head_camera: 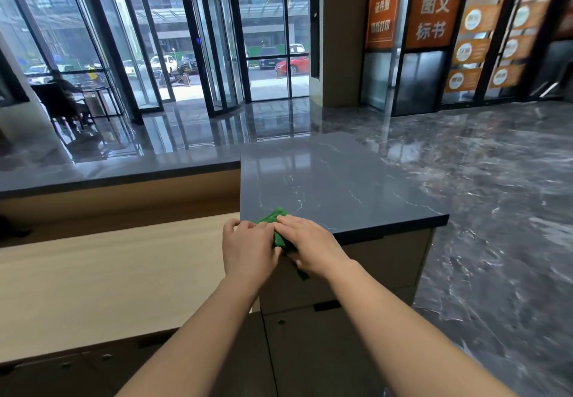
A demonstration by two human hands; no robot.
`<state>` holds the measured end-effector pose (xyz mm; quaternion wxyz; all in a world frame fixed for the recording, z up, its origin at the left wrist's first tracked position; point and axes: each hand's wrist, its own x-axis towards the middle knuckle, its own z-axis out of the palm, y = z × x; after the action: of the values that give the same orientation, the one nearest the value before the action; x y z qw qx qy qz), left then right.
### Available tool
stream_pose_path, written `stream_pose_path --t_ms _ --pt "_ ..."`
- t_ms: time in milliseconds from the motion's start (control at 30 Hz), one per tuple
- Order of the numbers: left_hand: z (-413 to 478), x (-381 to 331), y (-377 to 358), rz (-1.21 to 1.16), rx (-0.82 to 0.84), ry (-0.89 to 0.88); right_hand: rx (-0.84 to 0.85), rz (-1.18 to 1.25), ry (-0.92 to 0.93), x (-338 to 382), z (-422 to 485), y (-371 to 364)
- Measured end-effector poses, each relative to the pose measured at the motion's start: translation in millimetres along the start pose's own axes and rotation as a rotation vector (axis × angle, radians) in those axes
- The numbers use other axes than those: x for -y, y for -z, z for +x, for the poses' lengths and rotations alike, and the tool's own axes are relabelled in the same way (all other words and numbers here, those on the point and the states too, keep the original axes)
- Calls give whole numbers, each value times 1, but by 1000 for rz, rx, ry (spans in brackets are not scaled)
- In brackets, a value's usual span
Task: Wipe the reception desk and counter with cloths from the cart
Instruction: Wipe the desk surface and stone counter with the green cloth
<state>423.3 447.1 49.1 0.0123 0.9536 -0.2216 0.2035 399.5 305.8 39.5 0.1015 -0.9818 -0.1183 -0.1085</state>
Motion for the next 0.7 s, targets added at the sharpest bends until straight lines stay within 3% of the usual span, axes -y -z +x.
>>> stream_pose_path --t_ms 700 --pt "76 -193 -15 -36 32 -296 -95 -34 -300 -179 -89 40"
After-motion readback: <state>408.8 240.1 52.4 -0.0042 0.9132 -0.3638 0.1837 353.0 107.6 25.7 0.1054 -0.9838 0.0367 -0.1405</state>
